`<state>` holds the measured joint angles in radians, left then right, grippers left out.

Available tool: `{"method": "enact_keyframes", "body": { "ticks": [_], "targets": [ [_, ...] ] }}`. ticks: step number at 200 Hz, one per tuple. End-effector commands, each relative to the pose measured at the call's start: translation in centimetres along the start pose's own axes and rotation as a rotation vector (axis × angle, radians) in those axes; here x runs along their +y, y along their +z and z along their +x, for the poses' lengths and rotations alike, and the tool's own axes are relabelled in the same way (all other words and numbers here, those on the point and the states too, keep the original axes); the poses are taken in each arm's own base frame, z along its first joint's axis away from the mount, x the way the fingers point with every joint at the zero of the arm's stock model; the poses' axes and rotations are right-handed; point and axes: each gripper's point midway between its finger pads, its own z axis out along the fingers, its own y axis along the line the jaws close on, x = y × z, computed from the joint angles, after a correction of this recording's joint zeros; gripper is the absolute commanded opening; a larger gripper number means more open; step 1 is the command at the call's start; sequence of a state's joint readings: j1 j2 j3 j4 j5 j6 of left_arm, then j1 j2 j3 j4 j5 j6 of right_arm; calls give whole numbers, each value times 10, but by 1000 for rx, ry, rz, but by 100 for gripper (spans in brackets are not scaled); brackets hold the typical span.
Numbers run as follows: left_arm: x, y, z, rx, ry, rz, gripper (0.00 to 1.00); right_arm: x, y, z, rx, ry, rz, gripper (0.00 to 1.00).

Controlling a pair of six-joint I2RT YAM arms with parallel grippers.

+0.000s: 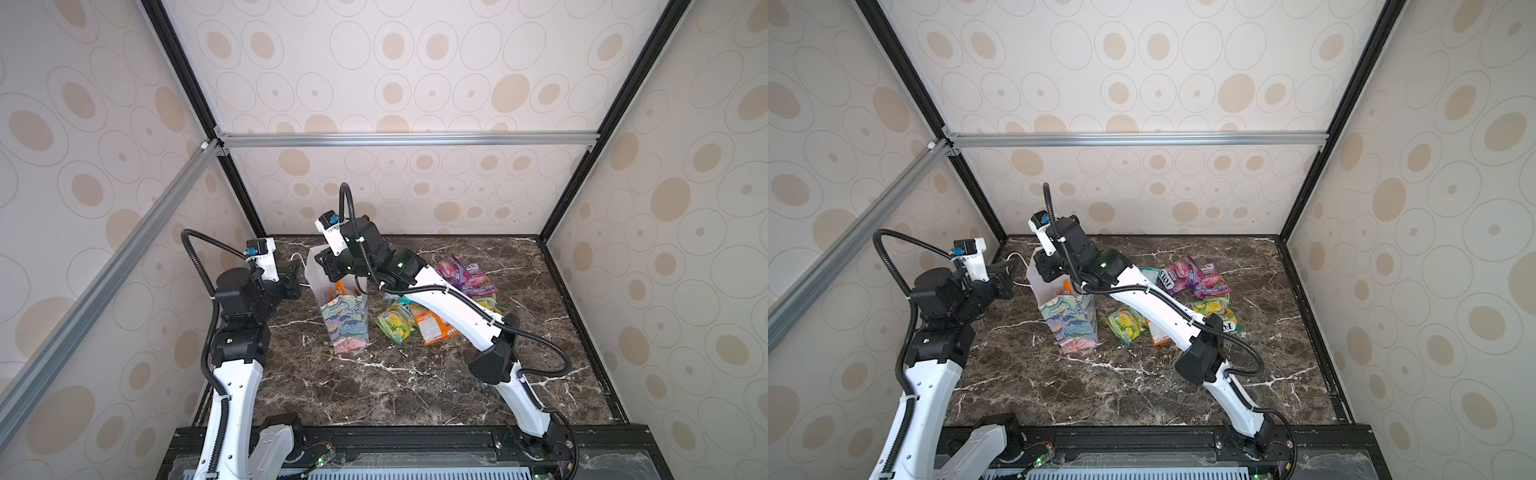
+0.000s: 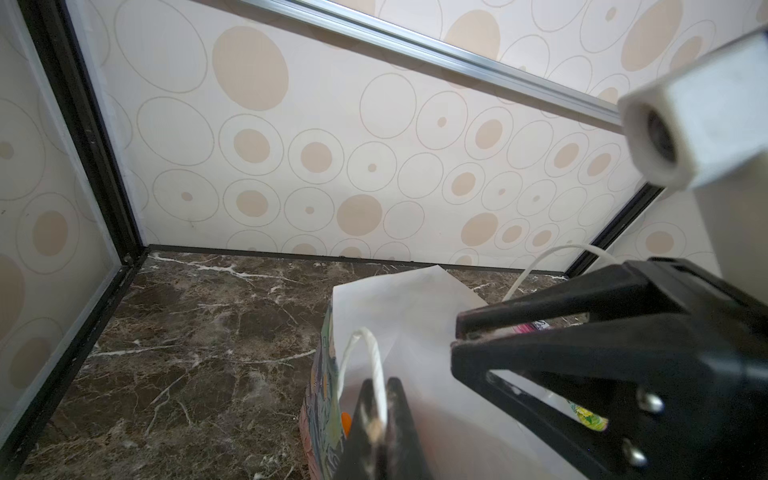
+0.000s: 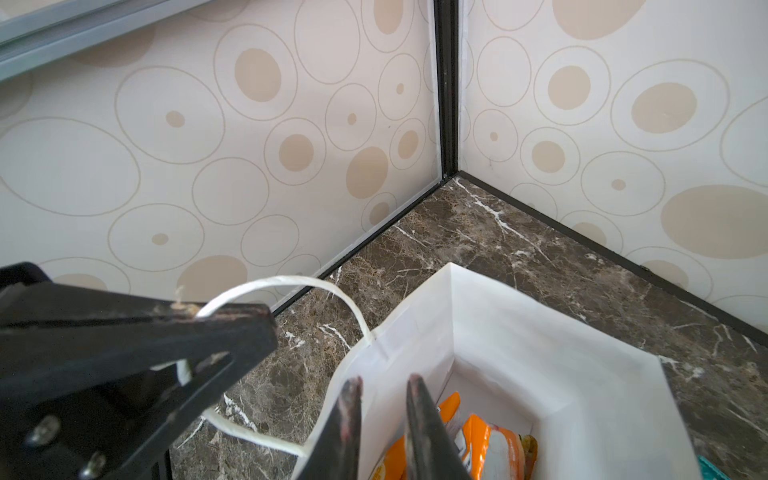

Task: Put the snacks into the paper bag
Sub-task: 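Withdraw the right gripper from the bag toward the candy pile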

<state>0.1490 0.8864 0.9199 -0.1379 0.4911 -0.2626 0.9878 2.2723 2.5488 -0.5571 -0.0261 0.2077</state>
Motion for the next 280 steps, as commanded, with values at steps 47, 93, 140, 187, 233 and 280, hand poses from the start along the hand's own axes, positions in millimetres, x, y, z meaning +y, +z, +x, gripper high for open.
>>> {"method": "enact_keyframes", "body": {
  "ticks": [47, 93, 140, 187, 233, 280],
  "targets": [
    [-2, -4, -4, -15, 27, 2, 0, 31, -47, -8, 2, -102, -39, 23],
    [-2, -6, -6, -27, 30, -1, 0, 44, -90, 6, -38, -135, -88, 25],
    [-2, -3, -4, -18, 22, 3, 0, 7, -137, 42, -78, -139, 56, 19],
    [-1, -2, -2, -13, 19, 2, 0, -67, -184, 116, 35, -35, 319, 30],
    [0, -1, -1, -8, 19, -1, 0, -130, -239, 177, 63, 175, 478, 40],
    [3, -2, -1, -10, 23, -17, 0, -169, -287, 212, 53, 341, 599, 48]
  ]
}}
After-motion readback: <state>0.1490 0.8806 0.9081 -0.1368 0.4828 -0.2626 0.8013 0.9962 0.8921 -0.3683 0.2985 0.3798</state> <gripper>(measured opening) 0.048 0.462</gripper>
